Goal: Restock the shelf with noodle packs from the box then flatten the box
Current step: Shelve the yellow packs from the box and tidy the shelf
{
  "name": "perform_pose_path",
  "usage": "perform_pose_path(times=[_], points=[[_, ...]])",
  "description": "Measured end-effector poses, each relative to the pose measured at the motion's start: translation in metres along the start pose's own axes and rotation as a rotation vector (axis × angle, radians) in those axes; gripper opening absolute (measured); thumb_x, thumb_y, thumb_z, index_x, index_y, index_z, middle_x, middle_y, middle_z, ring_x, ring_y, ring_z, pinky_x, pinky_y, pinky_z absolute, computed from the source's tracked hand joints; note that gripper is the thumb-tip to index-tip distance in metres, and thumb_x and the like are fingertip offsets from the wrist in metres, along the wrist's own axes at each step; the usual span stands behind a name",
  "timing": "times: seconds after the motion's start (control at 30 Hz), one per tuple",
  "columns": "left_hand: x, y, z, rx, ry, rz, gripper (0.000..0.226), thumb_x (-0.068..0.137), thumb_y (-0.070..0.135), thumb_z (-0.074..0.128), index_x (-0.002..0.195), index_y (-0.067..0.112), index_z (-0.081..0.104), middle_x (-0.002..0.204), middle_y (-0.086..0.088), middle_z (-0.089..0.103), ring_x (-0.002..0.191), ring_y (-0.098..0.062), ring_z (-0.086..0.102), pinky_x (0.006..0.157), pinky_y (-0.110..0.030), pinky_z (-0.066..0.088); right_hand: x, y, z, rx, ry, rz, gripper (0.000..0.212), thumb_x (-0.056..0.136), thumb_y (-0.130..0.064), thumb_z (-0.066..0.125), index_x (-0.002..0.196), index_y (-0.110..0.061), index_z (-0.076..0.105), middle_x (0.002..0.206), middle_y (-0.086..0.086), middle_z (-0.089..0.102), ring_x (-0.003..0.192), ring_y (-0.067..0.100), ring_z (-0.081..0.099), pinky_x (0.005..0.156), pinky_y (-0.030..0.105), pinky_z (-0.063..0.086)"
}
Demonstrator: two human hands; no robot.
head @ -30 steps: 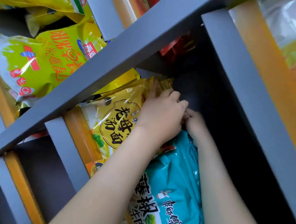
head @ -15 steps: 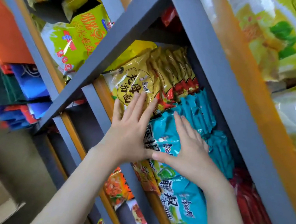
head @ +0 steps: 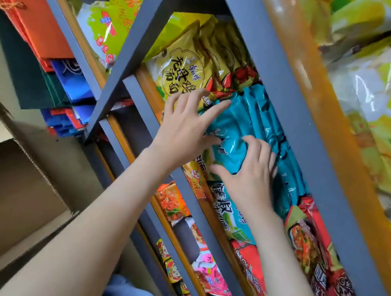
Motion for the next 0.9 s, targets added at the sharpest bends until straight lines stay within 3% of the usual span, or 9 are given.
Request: perform_pose_path(times=[0.1, 0.2, 0.3, 0.43, 0.53, 0.63, 0.73, 0.8, 0.9], points=[[0.015, 0.004, -0.010, 0.039, -0.082, 0.029, 0.046, 0.088, 0.045, 0.043, 0.127, 0.026, 0.058, 0.113, -0.012, 0.056, 0.103, -0.035, 0.052, 0.087, -0.045, 0.039, -0.013, 0.005, -0.009, -0.030, 0.007, 0.018, 0.057, 0.072, -0.042, 0.076, 0.109, -0.013, 0.045, 0.114, 0.005, 0.052, 0.111, 0.027, 0.044, 0.088, 0.036, 0.026], [0.027, 0.004, 0.000, 0.019, -0.268, 0.005, 0.039, 0.097, 0.034, 0.045, 0.135, 0.025, 0.049, 0.117, -0.012, 0.050, 0.110, -0.031, 0.049, 0.089, -0.043, 0.040, -0.015, 0.008, -0.010, 0.025, -0.034, 0.052, 0.044, 0.080, -0.034, 0.071, 0.107, -0.012, 0.044, 0.112, 0.005, 0.052, 0.107, 0.027, 0.048, 0.090, 0.036, 0.027], [0.035, 0.004, 0.001, -0.114, -0.292, -0.045, 0.031, 0.096, 0.019, 0.050, 0.126, 0.015, 0.057, 0.117, -0.009, 0.055, 0.108, -0.028, 0.054, 0.088, -0.038, 0.045, -0.018, 0.007, -0.007, 0.182, -0.063, 0.118, 0.036, 0.084, -0.025, 0.069, 0.105, -0.012, 0.042, 0.100, 0.006, 0.052, 0.096, 0.030, 0.052, 0.088, 0.044, 0.041], [0.039, -0.010, 0.002, -0.174, -0.279, -0.233, 0.025, 0.093, 0.006, 0.052, 0.115, 0.009, 0.063, 0.115, -0.009, 0.063, 0.103, -0.026, 0.058, 0.085, -0.037, 0.047, -0.019, 0.012, -0.009, 0.242, -0.064, 0.148, 0.024, 0.092, -0.016, 0.058, 0.111, -0.012, 0.044, 0.072, -0.001, 0.051, 0.079, 0.029, 0.056, 0.077, 0.046, 0.047], [0.038, -0.006, 0.001, -0.124, -0.265, -0.207, 0.029, 0.095, 0.012, 0.051, 0.123, 0.010, 0.059, 0.113, -0.013, 0.059, 0.103, -0.031, 0.055, 0.085, -0.042, 0.048, -0.022, 0.025, -0.010, 0.271, -0.091, 0.156, 0.024, 0.093, -0.013, 0.054, 0.115, -0.010, 0.048, 0.079, -0.001, 0.048, 0.082, 0.021, 0.048, 0.083, 0.045, 0.043], [0.018, 0.016, -0.005, -0.019, -0.112, -0.105, 0.040, 0.090, 0.018, 0.057, 0.129, 0.013, 0.056, 0.111, -0.015, 0.056, 0.099, -0.034, 0.053, 0.079, -0.044, 0.047, -0.032, 0.024, -0.010, 0.345, -0.135, 0.117, 0.056, 0.085, -0.018, 0.066, 0.134, -0.015, 0.039, 0.105, -0.003, 0.048, 0.102, 0.018, 0.046, 0.098, 0.037, 0.038], [-0.023, 0.042, -0.018, -0.123, 0.168, -0.044, 0.025, 0.081, 0.014, 0.057, 0.103, 0.003, 0.063, 0.091, -0.016, 0.056, 0.079, -0.033, 0.054, 0.064, -0.038, 0.043, -0.047, 0.028, -0.013, 0.205, -0.017, 0.121, 0.071, 0.080, -0.027, 0.070, 0.140, -0.015, 0.033, 0.129, 0.007, 0.049, 0.122, 0.025, 0.041, 0.104, 0.044, 0.029], [-0.044, 0.059, -0.012, -0.303, 0.085, 0.097, 0.021, 0.086, 0.018, 0.051, 0.094, 0.003, 0.063, 0.085, -0.014, 0.057, 0.075, -0.032, 0.057, 0.062, -0.036, 0.045, -0.057, 0.036, -0.014, 0.084, 0.060, 0.167, 0.063, 0.080, -0.036, 0.069, 0.131, -0.010, 0.043, 0.127, 0.012, 0.052, 0.120, 0.032, 0.043, 0.100, 0.046, 0.031], [-0.056, 0.065, 0.015, -0.394, -0.263, 0.039, 0.027, 0.097, 0.029, 0.047, 0.115, 0.013, 0.059, 0.094, -0.008, 0.065, 0.083, -0.029, 0.062, 0.066, -0.040, 0.052, -0.066, 0.041, -0.005, 0.006, 0.007, 0.187, 0.054, 0.081, -0.047, 0.065, 0.114, -0.008, 0.050, 0.117, 0.013, 0.053, 0.112, 0.033, 0.046, 0.096, 0.044, 0.035]])
Point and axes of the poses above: each hand's wrist, its own x-axis towards the middle knuckle, its own z-axis out of the palm, y = z × x, the point moved 7 cm from there along x, towards the middle knuckle
